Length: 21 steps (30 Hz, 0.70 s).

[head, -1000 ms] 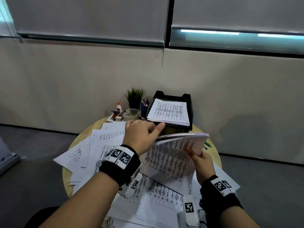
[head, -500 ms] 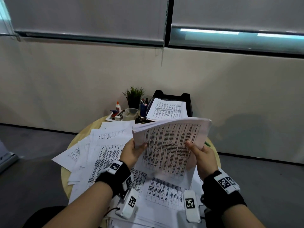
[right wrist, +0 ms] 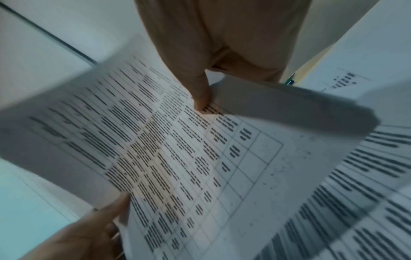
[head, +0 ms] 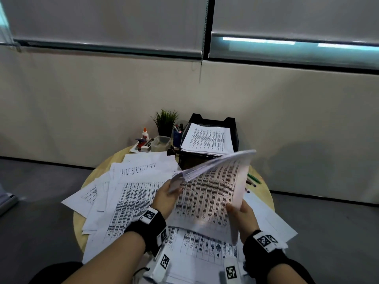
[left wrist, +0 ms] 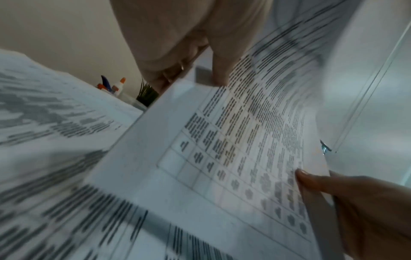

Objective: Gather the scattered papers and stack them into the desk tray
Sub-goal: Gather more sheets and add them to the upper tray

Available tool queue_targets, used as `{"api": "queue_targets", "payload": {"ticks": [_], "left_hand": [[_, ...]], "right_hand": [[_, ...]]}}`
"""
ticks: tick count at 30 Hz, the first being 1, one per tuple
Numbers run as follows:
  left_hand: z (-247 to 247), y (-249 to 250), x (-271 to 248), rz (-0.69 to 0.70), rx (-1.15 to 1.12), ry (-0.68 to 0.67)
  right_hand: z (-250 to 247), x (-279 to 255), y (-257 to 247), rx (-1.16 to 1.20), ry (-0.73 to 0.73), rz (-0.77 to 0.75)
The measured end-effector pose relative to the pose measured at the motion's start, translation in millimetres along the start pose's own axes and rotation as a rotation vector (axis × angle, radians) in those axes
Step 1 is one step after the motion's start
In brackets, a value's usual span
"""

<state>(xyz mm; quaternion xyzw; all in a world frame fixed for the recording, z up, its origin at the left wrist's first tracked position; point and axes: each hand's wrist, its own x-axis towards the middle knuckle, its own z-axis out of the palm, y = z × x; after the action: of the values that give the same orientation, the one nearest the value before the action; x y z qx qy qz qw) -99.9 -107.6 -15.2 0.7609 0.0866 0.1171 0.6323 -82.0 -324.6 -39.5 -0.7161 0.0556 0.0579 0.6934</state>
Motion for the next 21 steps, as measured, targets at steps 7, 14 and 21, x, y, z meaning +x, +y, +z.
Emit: {"api": "queue_targets", "payload": {"ticks": [7,14,21], "left_hand": [[-13.2,-4.0,11.0,-0.129,-0.024,-0.145],[-21.1,-3.4,14.8,-0.322,-0.203,-0.422],[-19.5,27.8,74.3,-0.296,-0.227,-0.304]], "right_hand": [[-3.0,3.7,-33.9,0.053,-0.041,0.004],[-8.1,38.5,-64.2,0.109,-0.047,0.007],[0.6,84.5,-107.4,0.025,-0.191,-0.07]]}}
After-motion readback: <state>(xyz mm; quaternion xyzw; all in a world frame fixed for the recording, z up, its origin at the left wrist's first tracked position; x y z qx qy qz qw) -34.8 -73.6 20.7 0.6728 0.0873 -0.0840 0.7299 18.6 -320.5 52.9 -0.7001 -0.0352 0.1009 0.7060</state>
